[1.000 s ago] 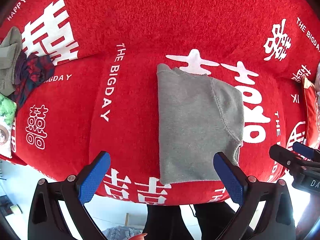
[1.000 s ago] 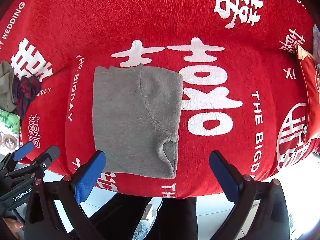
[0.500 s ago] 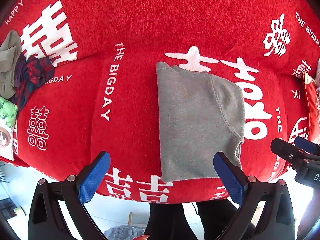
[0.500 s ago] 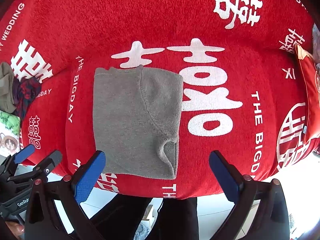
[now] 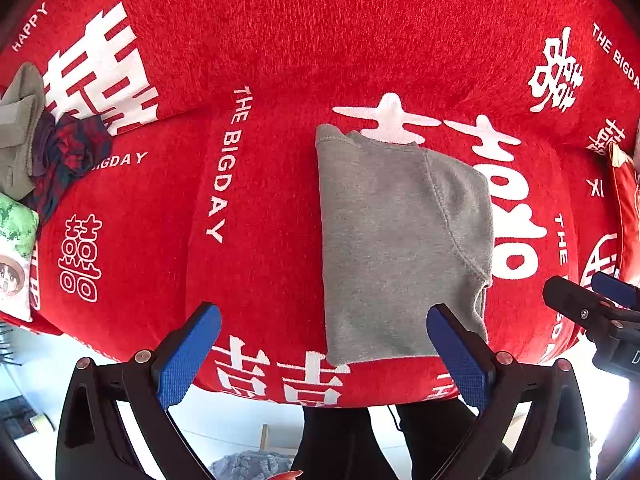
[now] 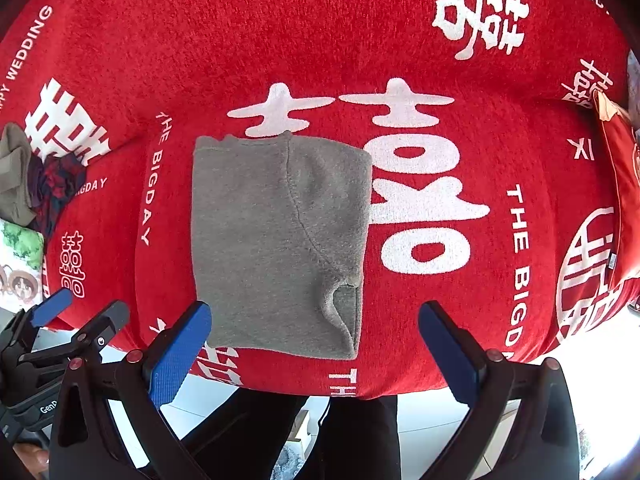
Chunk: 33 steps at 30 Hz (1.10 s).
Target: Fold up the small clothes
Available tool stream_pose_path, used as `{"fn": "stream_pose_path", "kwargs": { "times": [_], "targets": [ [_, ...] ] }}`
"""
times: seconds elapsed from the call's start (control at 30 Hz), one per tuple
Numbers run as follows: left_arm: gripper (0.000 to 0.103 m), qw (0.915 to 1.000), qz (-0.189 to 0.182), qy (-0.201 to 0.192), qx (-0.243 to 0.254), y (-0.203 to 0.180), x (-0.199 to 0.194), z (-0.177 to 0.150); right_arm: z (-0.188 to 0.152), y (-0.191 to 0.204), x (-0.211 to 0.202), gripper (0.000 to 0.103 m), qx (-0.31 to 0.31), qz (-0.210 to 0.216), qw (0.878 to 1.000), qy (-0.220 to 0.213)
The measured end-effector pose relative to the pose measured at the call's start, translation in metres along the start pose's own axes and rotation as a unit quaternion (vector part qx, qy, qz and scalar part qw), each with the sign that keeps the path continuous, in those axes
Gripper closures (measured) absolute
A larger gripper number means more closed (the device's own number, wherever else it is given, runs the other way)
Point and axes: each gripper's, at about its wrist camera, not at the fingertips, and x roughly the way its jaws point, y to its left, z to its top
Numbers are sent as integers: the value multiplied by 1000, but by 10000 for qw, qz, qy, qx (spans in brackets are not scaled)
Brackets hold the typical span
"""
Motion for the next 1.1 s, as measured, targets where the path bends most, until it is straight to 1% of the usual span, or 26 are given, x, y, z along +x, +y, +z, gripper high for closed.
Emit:
{"fn": "stream_pose_path", "kwargs": {
  "times": [1.1],
  "targets": [
    [0,9999,61,54,-100,5,1,0,0,6,0,0,-47,-20,10000,14]
  ]
}}
